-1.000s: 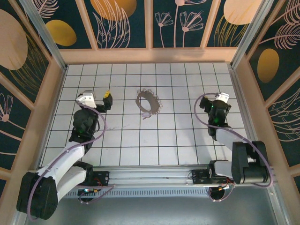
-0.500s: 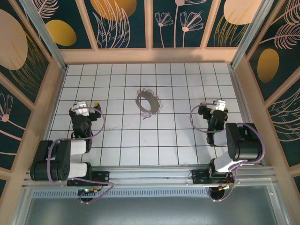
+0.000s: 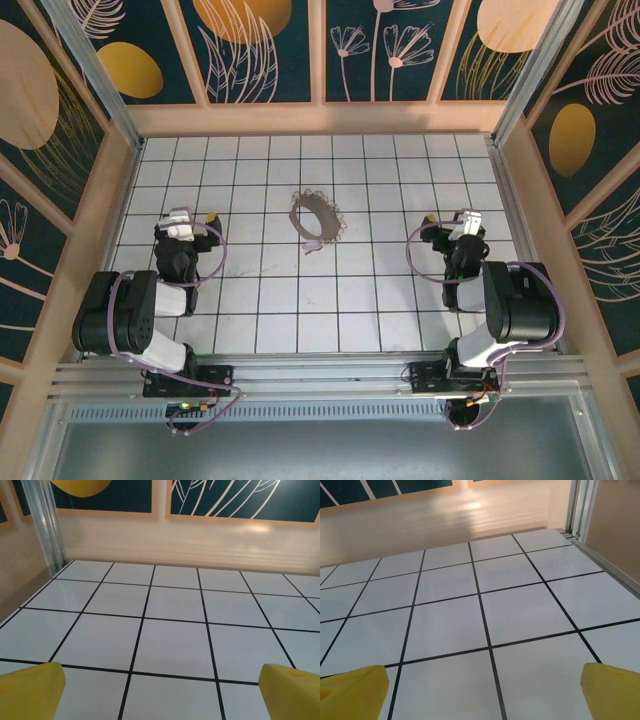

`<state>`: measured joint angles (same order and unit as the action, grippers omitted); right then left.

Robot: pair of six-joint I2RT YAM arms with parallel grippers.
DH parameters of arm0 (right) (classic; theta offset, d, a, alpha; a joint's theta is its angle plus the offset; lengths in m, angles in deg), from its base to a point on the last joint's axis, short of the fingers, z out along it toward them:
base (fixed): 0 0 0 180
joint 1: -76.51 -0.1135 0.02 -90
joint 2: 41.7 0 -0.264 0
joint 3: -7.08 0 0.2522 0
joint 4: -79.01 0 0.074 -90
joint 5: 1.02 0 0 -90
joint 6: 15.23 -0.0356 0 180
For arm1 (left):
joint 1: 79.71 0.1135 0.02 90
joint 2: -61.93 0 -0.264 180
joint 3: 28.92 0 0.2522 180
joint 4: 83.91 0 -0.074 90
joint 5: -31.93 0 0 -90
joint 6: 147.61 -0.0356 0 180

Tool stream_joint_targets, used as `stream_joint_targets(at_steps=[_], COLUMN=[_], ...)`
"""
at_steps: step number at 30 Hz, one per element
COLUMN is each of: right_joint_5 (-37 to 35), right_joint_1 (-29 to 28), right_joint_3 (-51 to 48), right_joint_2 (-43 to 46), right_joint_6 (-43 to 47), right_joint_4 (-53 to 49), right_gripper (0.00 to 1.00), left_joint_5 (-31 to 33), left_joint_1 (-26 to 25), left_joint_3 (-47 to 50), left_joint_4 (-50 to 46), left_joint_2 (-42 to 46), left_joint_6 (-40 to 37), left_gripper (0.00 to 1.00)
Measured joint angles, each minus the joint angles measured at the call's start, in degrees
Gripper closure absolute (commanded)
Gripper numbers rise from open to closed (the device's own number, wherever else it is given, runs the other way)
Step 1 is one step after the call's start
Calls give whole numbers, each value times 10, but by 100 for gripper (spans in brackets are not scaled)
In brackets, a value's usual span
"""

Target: Put the keys on the keyring

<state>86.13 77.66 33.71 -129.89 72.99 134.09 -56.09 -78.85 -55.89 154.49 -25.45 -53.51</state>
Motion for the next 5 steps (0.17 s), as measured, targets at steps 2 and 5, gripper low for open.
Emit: stream_joint_targets(at_steps=[2, 5], right_joint_5=[2, 4], right_joint_1=[0, 0], right_joint_3=[0, 0], right_joint_2=[0, 0], right_joint_6=[0, 0], right_joint_4=[0, 0], right_gripper=[1, 1], left_joint_5=[0, 0], left_joint_1=[0, 0], left_joint_3=[0, 0], left_joint_4=[0, 0], left_joint_2=[0, 0], left_joint_6=[0, 0], left_gripper=[1, 1])
